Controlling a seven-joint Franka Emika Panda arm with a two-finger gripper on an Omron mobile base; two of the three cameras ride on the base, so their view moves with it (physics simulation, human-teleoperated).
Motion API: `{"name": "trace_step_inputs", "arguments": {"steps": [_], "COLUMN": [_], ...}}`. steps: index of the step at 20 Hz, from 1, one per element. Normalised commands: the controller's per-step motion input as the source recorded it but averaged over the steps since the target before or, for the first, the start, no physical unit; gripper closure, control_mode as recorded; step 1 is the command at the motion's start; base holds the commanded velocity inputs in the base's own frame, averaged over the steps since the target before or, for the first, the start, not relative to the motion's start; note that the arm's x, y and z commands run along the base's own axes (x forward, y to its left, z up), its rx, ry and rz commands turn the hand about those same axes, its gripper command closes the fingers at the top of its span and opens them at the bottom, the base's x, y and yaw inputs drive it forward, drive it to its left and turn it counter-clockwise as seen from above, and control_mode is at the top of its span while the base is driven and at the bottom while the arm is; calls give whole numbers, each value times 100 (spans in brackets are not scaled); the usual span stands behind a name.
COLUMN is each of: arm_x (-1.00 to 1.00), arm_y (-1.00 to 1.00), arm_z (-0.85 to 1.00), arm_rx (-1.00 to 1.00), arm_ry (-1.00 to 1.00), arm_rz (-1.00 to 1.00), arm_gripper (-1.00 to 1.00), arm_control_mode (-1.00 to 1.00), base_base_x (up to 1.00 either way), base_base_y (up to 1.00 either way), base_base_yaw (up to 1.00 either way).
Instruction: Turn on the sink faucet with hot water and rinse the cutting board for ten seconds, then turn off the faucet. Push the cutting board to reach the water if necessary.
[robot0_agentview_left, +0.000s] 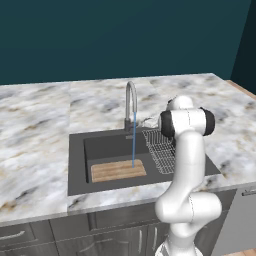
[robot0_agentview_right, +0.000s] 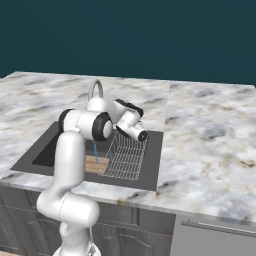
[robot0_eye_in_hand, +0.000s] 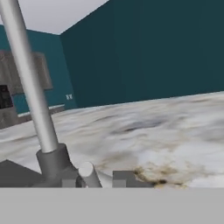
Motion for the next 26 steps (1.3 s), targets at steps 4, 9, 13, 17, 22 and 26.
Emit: {"name": "trace_step_inputs", "arguments": {"steps": [4, 9, 13, 17, 22, 26], "arm_x": [-9, -16, -17, -4, -5, -11], "arm_y": [-3, -10, -14, -16, -45, -49], "arm_z": [58, 54, 30, 16, 6, 13], "arm_rx": [0, 0, 0, 0, 0, 0], "arm_ry": [26, 24, 16, 9, 3, 7], "arm_rz": [-8, -9, -4, 0, 0, -3], "arm_gripper": [100, 100, 100, 100, 100, 100], "arm_control_mode": [-100, -100, -100, -100, -100, -100], "base_base_x": [0, 0, 0, 0, 0, 0], "base_base_y": [0, 0, 0, 0, 0, 0], "base_base_yaw": [0, 0, 0, 0, 0, 0]}}
